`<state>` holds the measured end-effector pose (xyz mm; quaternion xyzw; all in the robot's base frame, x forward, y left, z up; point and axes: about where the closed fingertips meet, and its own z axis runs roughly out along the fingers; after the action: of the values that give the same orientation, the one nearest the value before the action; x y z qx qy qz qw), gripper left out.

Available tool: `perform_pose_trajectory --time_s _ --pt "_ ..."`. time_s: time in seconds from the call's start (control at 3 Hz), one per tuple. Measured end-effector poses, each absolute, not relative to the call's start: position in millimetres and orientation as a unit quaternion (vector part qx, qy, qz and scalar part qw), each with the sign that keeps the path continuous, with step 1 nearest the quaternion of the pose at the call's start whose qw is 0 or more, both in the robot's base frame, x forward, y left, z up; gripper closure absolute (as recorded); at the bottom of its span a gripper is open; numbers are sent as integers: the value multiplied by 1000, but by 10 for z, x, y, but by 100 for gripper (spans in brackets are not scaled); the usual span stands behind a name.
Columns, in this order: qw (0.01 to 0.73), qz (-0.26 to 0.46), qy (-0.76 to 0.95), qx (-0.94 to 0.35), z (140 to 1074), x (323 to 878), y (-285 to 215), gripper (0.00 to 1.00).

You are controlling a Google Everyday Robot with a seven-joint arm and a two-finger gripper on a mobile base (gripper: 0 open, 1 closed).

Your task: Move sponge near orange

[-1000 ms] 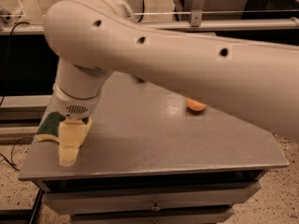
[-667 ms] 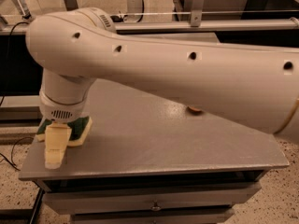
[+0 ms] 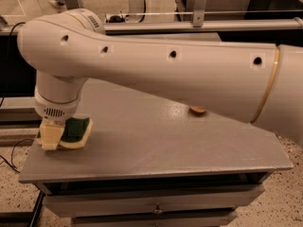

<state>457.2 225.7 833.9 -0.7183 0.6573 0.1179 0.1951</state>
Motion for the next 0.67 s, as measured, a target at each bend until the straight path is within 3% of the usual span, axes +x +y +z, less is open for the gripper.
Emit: perform_pose_trajectory --time_s 0.67 --pt "198 90 660 -719 8495 4803 1869 86"
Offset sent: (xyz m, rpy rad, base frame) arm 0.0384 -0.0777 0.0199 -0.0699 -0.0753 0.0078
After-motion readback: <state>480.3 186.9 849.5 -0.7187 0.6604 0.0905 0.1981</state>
